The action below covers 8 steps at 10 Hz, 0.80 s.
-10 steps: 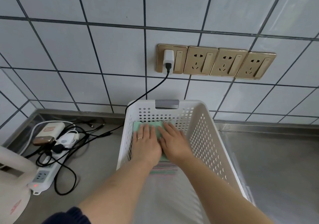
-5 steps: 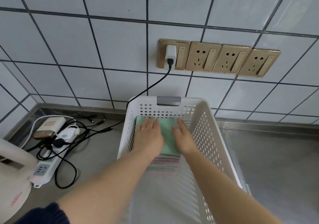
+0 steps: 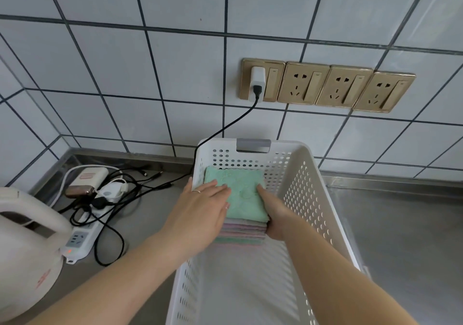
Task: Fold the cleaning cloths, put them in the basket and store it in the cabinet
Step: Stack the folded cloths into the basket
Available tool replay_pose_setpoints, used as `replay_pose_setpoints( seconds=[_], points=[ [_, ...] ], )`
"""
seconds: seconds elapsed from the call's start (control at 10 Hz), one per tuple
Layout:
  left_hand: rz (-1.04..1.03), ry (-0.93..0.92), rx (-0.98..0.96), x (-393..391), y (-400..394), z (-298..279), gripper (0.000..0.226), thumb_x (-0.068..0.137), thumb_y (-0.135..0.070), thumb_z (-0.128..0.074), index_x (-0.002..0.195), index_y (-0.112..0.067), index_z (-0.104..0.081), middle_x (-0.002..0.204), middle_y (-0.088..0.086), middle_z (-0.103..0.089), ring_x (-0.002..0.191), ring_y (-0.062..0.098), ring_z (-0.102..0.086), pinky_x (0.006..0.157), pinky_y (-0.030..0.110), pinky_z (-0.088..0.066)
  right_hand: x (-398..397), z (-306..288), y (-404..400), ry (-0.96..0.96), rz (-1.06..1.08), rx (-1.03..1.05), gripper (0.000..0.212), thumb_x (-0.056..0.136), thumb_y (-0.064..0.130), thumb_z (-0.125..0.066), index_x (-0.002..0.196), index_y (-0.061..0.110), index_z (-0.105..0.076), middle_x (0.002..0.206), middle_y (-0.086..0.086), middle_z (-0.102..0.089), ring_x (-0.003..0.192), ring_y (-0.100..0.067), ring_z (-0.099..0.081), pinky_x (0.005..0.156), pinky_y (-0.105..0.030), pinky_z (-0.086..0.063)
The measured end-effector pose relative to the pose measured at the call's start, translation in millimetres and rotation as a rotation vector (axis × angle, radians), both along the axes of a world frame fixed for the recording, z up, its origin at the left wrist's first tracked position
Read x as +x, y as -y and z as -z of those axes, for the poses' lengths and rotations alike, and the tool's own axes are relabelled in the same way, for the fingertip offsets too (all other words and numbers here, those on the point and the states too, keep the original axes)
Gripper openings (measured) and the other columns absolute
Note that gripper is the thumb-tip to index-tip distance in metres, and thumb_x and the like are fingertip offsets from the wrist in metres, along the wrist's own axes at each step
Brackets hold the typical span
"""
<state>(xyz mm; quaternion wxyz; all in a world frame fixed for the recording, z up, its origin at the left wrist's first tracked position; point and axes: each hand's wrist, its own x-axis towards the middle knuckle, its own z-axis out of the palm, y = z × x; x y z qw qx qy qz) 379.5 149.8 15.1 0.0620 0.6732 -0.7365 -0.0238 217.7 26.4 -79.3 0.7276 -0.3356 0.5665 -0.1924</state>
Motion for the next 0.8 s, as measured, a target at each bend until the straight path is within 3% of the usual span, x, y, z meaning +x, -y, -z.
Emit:
replay_pose_setpoints(
  seconds=[0.1,0.2,0.3,0.4,0.5,0.6,0.7,0.8],
  points=[
    [0.032,-0.115,-0.07,-4,2,2,0.054,0.09,-0.035,-0.023,0.121,-0.017,-0.063,0.124,-0.004,-0.064,0.121,0.019,-0.056,0.104,0.039,-0.034,1,-3,-2,-0.019,0.005,-0.001,0.061,0.082,0.065,-0.05,0.121,0.02,-0.061,0.108,-0.005,-0.071,0.099,-0.024,-0.069,0.097,-0.043,-0.049],
    [-0.044,-0.258,-0.094,-1,-1,-1,0.048,0.099,-0.032,-0.029,0.145,-0.02,-0.034,0.153,-0.007,-0.025,0.145,0.013,-0.015,0.113,0.026,-0.006,-4,-28,-8,-0.139,0.032,-0.039,0.069,0.091,0.063,-0.035,0.136,0.013,-0.046,0.134,-0.01,-0.055,0.123,-0.026,-0.052,0.109,-0.044,-0.034],
    [-0.188,-0.553,-0.077,0,-7,-5,0.066,0.098,-0.017,-0.043,0.15,-0.024,-0.003,0.157,-0.011,0.009,0.144,0.006,0.013,0.109,0.019,0.006,-18,-57,0,-0.398,0.166,-0.226,0.044,0.101,0.027,-0.033,0.131,-0.002,-0.047,0.125,-0.019,-0.053,0.107,-0.025,-0.051,0.094,-0.031,-0.039],
    [-0.334,-0.89,0.05,4,-12,2,0.076,0.096,-0.009,-0.046,0.15,-0.026,0.005,0.158,-0.011,0.002,0.145,0.007,0.0,0.111,0.022,-0.002,-31,-97,-15,-0.975,-0.602,-0.369,0.033,0.098,0.012,-0.036,0.121,-0.003,-0.055,0.122,-0.02,-0.057,0.105,-0.03,-0.055,0.085,-0.029,-0.041],
    [-0.403,-1.16,0.107,5,-16,2,0.067,0.09,0.001,-0.043,0.145,-0.035,-0.027,0.141,-0.017,-0.043,0.129,0.007,-0.042,0.107,0.028,-0.031,-21,-87,-39,-1.058,-1.084,-0.393,0.032,0.095,0.02,-0.044,0.118,0.005,-0.06,0.121,-0.013,-0.062,0.097,-0.026,-0.059,0.083,-0.03,-0.045],
    [-0.473,-1.294,0.14,2,-20,-7,0.06,0.087,0.007,-0.04,0.118,-0.042,-0.052,0.111,-0.017,-0.064,0.102,0.006,-0.061,0.085,0.027,-0.048,-3,-61,-60,-0.944,-1.286,-0.387,0.036,0.094,0.024,-0.047,0.127,0.014,-0.056,0.131,-0.01,-0.056,0.12,-0.028,-0.052,0.097,-0.035,-0.042],
    [-0.5,-1.343,0.163,1,-24,-12,0.055,0.089,0.006,-0.039,0.112,-0.042,-0.054,0.1,-0.018,-0.065,0.092,0.005,-0.063,0.07,0.025,-0.05,16,-52,-64,-0.841,-1.26,-0.398,0.04,0.096,0.018,-0.043,0.135,0.015,-0.049,0.141,-0.008,-0.046,0.131,-0.025,-0.042,0.106,-0.033,-0.034],
    [-0.506,-1.362,0.152,0,-24,-13,0.056,0.088,0.008,-0.036,0.106,-0.041,-0.055,0.094,-0.021,-0.065,0.088,0.0,-0.062,0.067,0.021,-0.048,26,-37,-66,-0.884,-1.353,-0.552,0.038,0.098,0.003,-0.033,0.133,-0.003,-0.046,0.146,-0.012,-0.039,0.135,-0.026,-0.034,0.109,-0.03,-0.027]
  ],
)
